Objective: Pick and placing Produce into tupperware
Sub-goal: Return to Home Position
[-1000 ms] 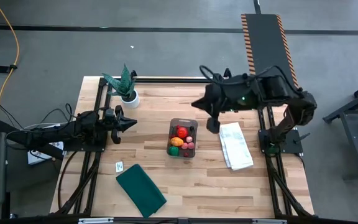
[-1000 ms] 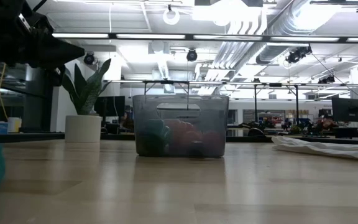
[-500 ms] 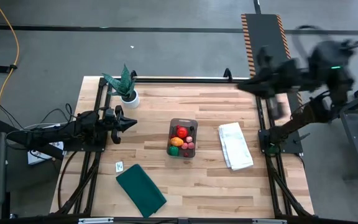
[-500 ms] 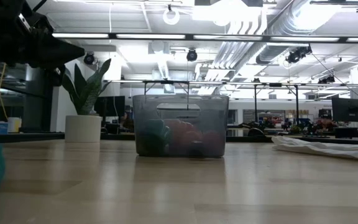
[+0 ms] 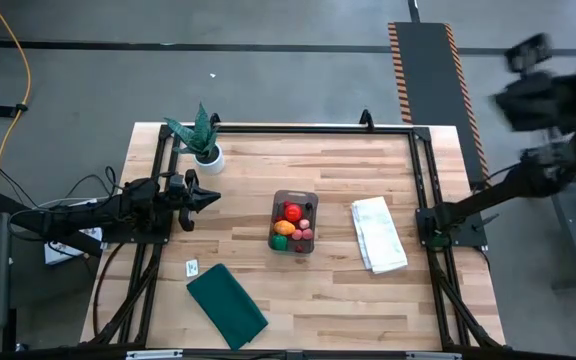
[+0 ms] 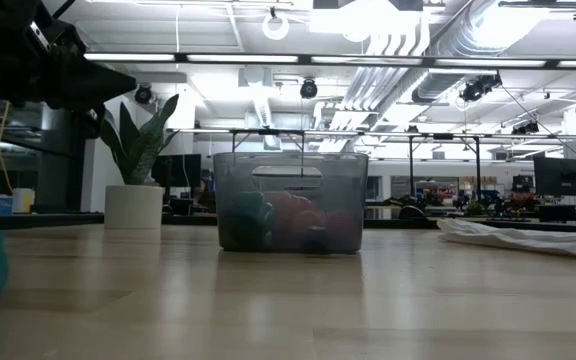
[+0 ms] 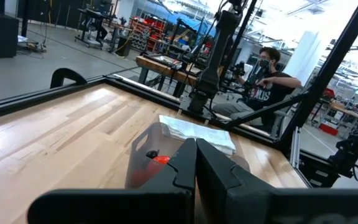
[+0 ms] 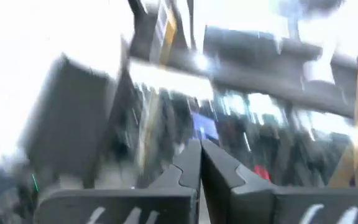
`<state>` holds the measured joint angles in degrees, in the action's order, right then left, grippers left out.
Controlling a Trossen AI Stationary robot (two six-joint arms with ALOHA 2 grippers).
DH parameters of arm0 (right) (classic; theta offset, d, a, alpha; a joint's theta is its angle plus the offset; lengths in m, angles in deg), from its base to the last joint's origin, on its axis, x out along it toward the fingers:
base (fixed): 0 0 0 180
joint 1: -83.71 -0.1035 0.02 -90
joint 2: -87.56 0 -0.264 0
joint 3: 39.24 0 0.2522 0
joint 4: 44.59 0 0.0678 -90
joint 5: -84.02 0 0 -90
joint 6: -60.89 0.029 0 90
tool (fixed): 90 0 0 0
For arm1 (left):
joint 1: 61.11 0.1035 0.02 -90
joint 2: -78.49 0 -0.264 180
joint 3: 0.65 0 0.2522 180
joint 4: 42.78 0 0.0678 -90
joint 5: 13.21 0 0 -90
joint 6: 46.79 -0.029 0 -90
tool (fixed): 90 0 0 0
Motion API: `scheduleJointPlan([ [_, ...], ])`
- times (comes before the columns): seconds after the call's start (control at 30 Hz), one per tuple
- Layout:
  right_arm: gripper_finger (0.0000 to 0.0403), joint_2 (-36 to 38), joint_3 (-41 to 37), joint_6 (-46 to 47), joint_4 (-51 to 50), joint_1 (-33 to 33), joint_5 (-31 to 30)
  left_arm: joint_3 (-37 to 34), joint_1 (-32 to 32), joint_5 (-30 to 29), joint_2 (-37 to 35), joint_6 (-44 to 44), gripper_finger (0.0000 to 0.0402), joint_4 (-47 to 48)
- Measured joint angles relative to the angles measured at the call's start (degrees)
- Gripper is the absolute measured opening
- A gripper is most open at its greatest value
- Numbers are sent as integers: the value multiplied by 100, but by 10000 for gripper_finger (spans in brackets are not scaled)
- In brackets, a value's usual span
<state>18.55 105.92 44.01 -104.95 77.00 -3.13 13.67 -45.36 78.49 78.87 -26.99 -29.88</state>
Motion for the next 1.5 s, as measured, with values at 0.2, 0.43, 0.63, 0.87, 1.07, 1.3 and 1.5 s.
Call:
scheduleJointPlan([
  [0.2,0,747,-2392,206,1935,-4,569,0,0,-2,2,-1,1,0],
  [0.43,0,2002,-5587,825,4584,18,62,0,-2,-2,2,0,1,-2],
  [0.63,0,2909,-7898,1692,6077,168,30,0,0,-4,2,1,1,-2],
  [0.87,0,3558,-9890,2160,7861,166,-236,0,0,-2,2,1,1,-2],
  [1.07,0,3853,-10847,2442,8208,169,-334,0,0,-2,2,1,1,-2],
  [1.3,0,4132,-11959,2707,9225,171,-342,0,0,-1,2,1,1,-1],
  [1.5,0,4142,-12880,2755,11151,171,-427,0,-2,-2,2,1,1,0],
])
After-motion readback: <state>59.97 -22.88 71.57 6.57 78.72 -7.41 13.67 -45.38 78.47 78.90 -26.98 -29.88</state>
